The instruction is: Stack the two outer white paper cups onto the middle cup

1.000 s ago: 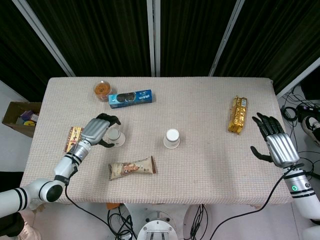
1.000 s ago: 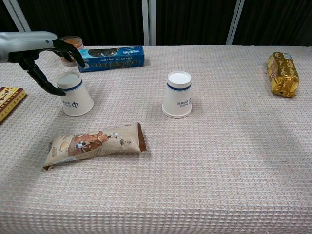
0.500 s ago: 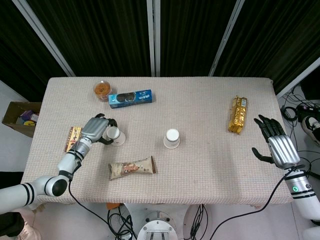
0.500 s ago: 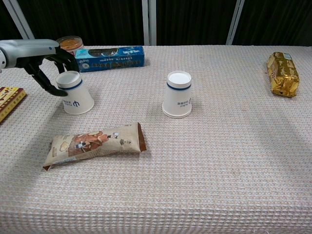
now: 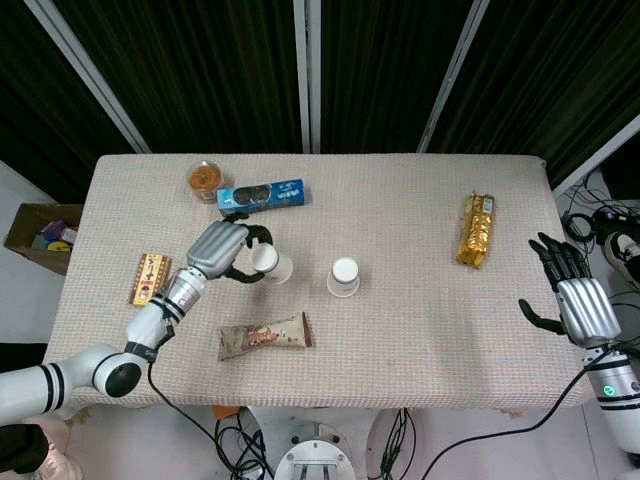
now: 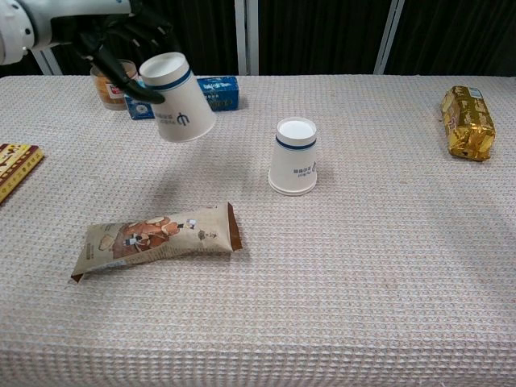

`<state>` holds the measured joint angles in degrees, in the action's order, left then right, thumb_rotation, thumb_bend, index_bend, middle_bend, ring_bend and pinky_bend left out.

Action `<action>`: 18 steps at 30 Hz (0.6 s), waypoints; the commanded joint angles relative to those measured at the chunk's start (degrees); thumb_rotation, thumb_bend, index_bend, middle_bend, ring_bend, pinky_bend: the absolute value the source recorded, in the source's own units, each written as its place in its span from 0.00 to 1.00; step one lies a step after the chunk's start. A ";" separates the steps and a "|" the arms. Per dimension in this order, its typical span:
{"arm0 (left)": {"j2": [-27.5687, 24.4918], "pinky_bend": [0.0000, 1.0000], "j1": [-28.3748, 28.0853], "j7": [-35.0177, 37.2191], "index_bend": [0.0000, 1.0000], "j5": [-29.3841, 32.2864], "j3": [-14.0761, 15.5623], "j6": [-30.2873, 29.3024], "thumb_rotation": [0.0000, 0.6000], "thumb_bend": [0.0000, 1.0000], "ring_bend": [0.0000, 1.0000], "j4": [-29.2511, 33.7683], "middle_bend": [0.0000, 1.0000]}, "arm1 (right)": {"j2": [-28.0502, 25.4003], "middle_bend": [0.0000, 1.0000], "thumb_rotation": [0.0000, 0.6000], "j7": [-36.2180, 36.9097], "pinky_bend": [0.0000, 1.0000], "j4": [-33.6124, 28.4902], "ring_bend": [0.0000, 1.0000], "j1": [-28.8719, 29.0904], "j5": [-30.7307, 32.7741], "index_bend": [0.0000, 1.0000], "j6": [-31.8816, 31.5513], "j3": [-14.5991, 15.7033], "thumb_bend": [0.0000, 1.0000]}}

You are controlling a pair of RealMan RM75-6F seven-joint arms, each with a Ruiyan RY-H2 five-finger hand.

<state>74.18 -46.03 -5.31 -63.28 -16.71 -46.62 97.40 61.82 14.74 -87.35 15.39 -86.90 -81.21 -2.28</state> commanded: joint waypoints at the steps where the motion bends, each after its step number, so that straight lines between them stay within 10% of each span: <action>1: 0.94 0.16 -3.87 -1.87 0.49 1.71 -2.41 1.18 1.00 0.27 0.45 0.95 0.49 | -0.02 0.00 1.00 1.44 0.00 0.84 0.00 -1.53 -0.40 0.00 -1.75 0.08 0.26; 18: 9.29 0.16 -22.08 -16.61 0.49 24.21 -2.19 4.22 1.00 0.28 0.45 -3.88 0.49 | 0.77 0.00 1.00 6.07 0.00 4.54 0.00 -4.72 -0.53 0.00 -3.73 -0.29 0.26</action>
<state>82.21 -65.93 -20.05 -41.65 -19.44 -42.53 94.56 62.54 20.73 -82.89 10.73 -87.46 -84.98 -2.55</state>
